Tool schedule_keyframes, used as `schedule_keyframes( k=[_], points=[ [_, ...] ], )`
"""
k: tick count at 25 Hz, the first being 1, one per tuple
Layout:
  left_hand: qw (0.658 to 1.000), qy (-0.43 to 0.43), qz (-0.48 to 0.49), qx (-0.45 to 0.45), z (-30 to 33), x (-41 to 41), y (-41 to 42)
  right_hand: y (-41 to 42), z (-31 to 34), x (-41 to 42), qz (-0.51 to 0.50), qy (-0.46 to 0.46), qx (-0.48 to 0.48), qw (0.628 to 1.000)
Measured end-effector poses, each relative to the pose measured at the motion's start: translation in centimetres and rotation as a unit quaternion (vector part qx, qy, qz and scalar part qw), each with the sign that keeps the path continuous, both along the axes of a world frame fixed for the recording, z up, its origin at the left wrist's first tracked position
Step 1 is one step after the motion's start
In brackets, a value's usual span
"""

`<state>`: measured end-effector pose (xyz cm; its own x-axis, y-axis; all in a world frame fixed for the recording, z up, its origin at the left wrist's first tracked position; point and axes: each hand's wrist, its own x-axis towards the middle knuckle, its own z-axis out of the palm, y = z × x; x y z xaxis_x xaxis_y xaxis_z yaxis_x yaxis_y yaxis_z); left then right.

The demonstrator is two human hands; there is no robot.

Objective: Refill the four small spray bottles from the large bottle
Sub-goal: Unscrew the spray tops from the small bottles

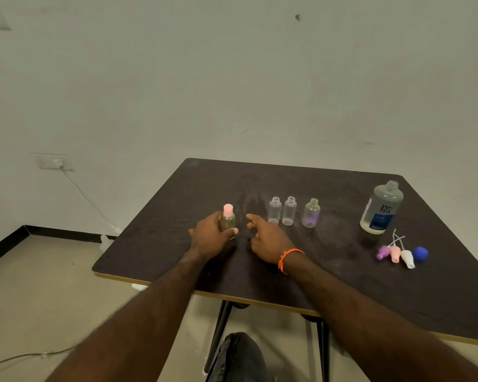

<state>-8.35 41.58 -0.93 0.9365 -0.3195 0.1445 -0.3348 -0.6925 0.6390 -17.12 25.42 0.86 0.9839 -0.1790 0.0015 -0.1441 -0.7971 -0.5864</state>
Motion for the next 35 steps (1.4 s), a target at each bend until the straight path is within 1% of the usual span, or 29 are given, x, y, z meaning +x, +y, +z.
schedule_keyframes(
  k=[3, 6, 11, 14, 17, 18, 21, 25, 28, 29, 31, 33, 35],
  points=[
    [0.998, 0.019, -0.053, -0.012, -0.3, -1.2, -1.2, 0.7, 0.2, -0.8, -0.014, -0.039, 0.022, 0.999],
    [0.993, 0.021, -0.112, -0.036, -0.4, -3.4, -3.0, -0.1, 0.6, -3.1, -0.073, -0.098, 0.016, 0.992],
    [0.981, 0.020, -0.185, -0.060, -0.5, -7.2, -7.0, -3.5, 0.5, -8.1, -0.132, -0.124, -0.020, 0.983],
    [0.977, 0.011, -0.207, -0.054, -0.6, -8.7, -9.5, -5.8, 0.6, -10.1, -0.159, -0.140, -0.029, 0.977],
    [0.980, -0.007, -0.195, -0.035, -0.3, -9.3, -10.7, -7.0, 2.0, -10.8, -0.178, -0.180, -0.014, 0.967],
    [0.981, -0.014, -0.190, -0.023, -0.4, -9.3, -10.8, -7.3, 2.4, -10.6, -0.170, -0.191, -0.025, 0.966],
    [0.982, -0.025, -0.188, 0.008, -0.5, -9.1, -10.8, -7.6, 3.5, -9.4, -0.138, -0.160, -0.084, 0.974],
    [0.980, -0.052, -0.191, 0.008, -0.6, -9.0, -10.9, -7.6, 4.6, -8.3, -0.129, -0.110, -0.115, 0.979],
    [0.981, -0.034, -0.193, -0.001, -1.0, -8.8, -11.0, -7.1, 4.7, -8.1, -0.093, -0.092, -0.178, 0.975],
    [0.980, -0.018, -0.199, -0.009, -1.1, -8.7, -11.0, -7.0, 4.7, -8.1, -0.083, -0.090, -0.181, 0.976],
    [0.978, -0.007, -0.209, -0.030, -1.6, -8.3, -11.1, -6.9, 4.9, -8.4, -0.056, -0.085, -0.143, 0.984],
    [0.978, -0.017, -0.209, -0.019, -1.8, -8.1, -11.2, -6.8, 5.1, -8.8, -0.016, -0.063, -0.118, 0.991],
    [0.978, -0.029, -0.205, -0.017, -1.6, -8.3, -11.1, -6.8, 5.1, -9.1, -0.012, -0.053, -0.123, 0.991]
  ],
)
